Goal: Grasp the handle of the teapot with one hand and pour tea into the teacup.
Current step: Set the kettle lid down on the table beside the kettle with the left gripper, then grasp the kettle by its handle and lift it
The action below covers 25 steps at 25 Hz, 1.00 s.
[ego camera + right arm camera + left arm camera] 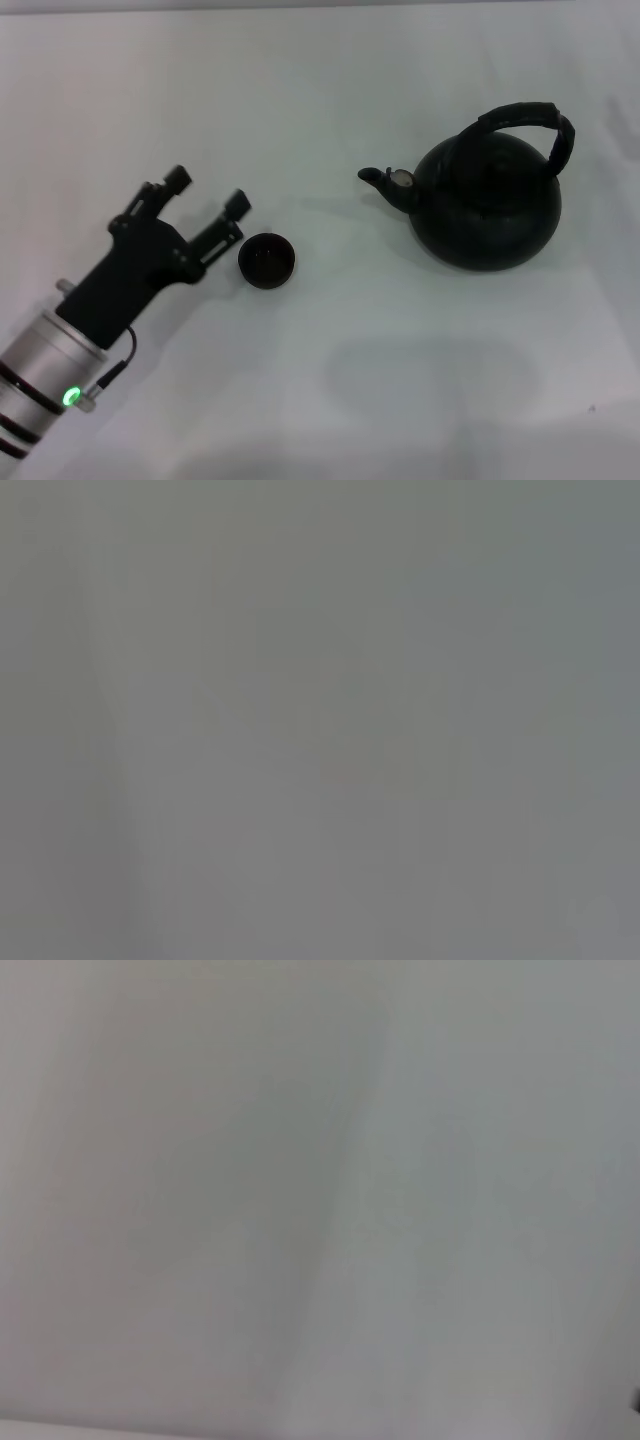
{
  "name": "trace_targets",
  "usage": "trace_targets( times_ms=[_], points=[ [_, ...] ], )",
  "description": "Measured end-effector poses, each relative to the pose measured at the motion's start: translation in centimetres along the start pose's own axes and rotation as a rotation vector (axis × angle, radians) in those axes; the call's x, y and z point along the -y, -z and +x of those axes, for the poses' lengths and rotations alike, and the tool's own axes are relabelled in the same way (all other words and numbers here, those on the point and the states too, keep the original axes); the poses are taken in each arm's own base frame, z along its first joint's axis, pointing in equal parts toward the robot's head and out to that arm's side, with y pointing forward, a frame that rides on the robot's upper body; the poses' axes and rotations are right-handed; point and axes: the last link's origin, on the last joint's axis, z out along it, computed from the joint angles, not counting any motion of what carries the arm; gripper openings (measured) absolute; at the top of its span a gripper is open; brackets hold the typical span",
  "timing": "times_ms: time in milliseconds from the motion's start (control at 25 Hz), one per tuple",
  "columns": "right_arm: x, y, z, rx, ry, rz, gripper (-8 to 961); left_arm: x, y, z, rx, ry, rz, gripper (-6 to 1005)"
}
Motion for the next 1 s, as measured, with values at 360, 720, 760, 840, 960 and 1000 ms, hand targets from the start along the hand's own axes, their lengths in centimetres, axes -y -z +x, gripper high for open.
trace_targets(
  times_ms=[360,720,760,840,960,1000],
  points=[
    [-2.8,0.7,0.3,0.019,0.097,-0.167,850,3.1,0.9,1.5,-0.115,0.102,0.211,890],
    [-2.0,4.0,-0.7,0.108,-0.019,-0.182,847,8.1,5.8,2.5,-0.213,0.088,0.553,890],
    [-1.7,4.3,-0.9,0.114,-0.063,-0.186,845,8.5,6.3,2.6,-0.214,0.082,0.578,890],
    [-1.3,4.6,-1.3,0.097,-0.158,-0.222,842,8.9,6.8,2.6,-0.212,0.074,0.607,890],
    [-0.7,5.0,-2.3,0.051,-0.243,-0.315,842,9.3,6.9,2.6,-0.202,0.075,0.625,890],
    [-0.6,5.0,-2.7,0.045,-0.253,-0.344,841,9.4,6.7,2.5,-0.196,0.076,0.627,890]
  ],
)
